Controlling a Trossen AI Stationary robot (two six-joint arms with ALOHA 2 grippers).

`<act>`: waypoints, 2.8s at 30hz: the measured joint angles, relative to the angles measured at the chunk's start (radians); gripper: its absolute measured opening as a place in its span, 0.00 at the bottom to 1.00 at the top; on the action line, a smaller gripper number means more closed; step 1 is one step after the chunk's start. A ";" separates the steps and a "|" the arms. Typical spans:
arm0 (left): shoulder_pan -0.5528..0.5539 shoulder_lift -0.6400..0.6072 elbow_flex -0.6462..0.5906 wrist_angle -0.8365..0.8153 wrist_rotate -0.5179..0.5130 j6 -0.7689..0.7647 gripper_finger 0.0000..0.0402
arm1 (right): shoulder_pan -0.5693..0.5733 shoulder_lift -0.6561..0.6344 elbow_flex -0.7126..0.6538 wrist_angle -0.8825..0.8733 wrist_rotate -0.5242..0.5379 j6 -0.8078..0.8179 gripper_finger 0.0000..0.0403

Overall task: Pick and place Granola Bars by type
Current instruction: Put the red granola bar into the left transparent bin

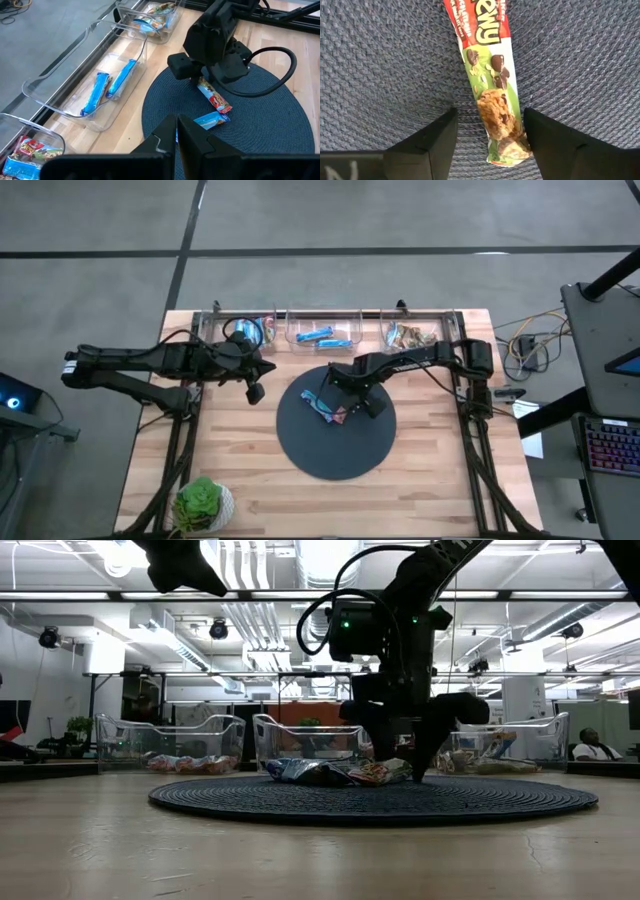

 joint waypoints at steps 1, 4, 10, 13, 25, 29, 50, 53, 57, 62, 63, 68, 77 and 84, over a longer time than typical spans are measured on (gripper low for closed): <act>0.000 0.000 0.000 0.000 0.000 0.000 0.00 | 0.000 0.000 0.000 -0.001 0.000 0.000 0.53; 0.000 0.000 0.000 0.000 0.000 0.000 0.00 | 0.000 0.000 0.000 -0.001 0.002 0.000 0.48; 0.000 0.000 0.000 0.000 0.000 0.000 0.00 | 0.000 0.001 0.003 -0.008 0.004 -0.002 0.34; 0.000 0.000 0.000 0.000 0.000 0.000 0.00 | 0.000 0.002 0.004 -0.008 0.006 -0.003 0.27; 0.000 0.000 0.000 0.000 0.000 0.000 0.00 | 0.000 -0.009 0.005 -0.014 0.007 0.022 0.13; 0.000 0.000 0.000 0.000 0.000 0.000 0.00 | -0.001 -0.046 0.017 -0.024 0.007 0.057 0.13; 0.000 0.000 0.000 0.283 -0.001 0.031 0.00 | -0.001 -0.311 0.248 -0.020 0.007 0.361 0.13; 0.001 0.000 0.000 0.362 -0.001 0.031 0.00 | -0.001 -0.327 0.300 -0.019 0.011 0.405 0.13; 0.005 0.000 0.000 0.436 0.000 0.031 0.00 | -0.001 -0.336 0.365 -0.017 0.014 0.452 0.13; 0.005 -0.001 0.003 0.450 0.000 0.054 0.00 | -0.001 -0.336 0.433 -0.018 0.026 0.479 0.13; 0.005 0.000 0.006 0.448 0.000 0.055 0.00 | -0.001 -0.336 0.443 -0.018 0.026 0.479 0.13; 0.005 0.000 0.041 0.432 0.008 0.087 0.03 | 0.000 -0.337 0.471 -0.028 0.031 0.478 0.13; 0.005 0.000 0.080 0.408 0.008 0.119 0.29 | 0.000 -0.337 0.475 -0.038 0.032 0.476 0.13; 0.005 0.000 0.085 0.403 0.008 0.113 0.46 | 0.000 -0.337 0.503 -0.037 0.033 0.478 0.13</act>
